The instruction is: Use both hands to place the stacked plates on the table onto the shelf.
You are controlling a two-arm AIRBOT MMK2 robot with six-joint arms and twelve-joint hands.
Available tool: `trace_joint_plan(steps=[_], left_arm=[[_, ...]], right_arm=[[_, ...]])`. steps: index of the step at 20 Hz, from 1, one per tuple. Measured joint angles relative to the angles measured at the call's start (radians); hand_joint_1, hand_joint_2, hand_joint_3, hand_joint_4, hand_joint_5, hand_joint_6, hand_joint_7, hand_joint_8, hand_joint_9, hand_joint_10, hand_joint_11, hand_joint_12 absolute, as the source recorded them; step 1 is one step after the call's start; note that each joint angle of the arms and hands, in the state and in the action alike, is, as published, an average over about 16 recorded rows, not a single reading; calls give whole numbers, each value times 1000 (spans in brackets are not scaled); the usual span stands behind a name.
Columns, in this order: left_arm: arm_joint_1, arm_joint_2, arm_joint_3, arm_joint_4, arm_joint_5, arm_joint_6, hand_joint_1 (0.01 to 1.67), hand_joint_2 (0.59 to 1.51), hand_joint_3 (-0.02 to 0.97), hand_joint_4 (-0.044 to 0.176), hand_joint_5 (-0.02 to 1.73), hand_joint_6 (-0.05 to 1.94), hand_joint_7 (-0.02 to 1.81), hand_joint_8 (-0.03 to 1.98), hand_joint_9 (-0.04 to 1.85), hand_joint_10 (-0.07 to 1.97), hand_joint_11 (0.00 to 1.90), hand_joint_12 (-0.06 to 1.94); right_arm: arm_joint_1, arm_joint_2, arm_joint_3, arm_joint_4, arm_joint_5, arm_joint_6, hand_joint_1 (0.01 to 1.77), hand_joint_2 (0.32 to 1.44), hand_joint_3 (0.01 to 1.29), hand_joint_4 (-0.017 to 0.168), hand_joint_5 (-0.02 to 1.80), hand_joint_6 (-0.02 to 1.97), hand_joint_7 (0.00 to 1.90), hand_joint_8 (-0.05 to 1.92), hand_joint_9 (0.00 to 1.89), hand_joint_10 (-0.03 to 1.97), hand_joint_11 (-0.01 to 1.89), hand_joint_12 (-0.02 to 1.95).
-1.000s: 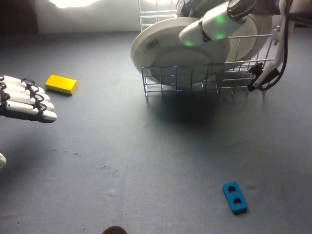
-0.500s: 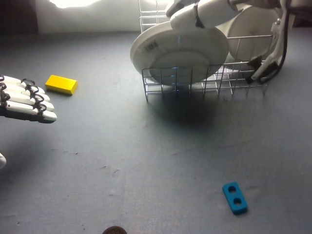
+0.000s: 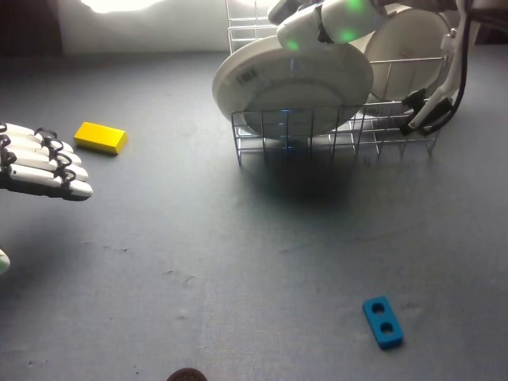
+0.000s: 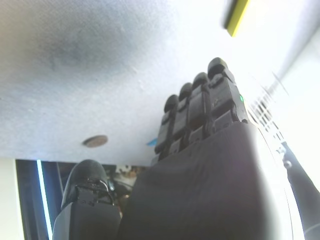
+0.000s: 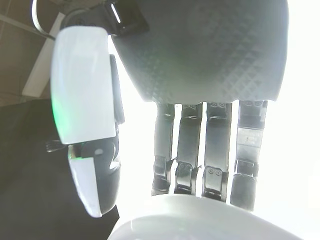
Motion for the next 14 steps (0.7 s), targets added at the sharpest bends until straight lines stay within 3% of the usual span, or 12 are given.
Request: trace_joint_plan(steps=[9, 14], left_arm=[[-35, 1, -19, 6, -24, 6, 15, 1119, 21, 2, 19, 11, 17, 7, 21, -56, 18, 14], [-83, 10, -56, 16, -53, 27, 15, 1120, 21, 2, 19, 11, 17, 7, 21, -57, 18, 15]], right_arm=[[35, 13, 0, -122, 11, -25, 955, 1056, 15, -3, 845, 117, 953, 34, 863, 127, 330, 1310], [57, 41, -2, -215, 25, -70, 951, 1051, 15, -3, 853, 107, 954, 31, 865, 127, 342, 1297]])
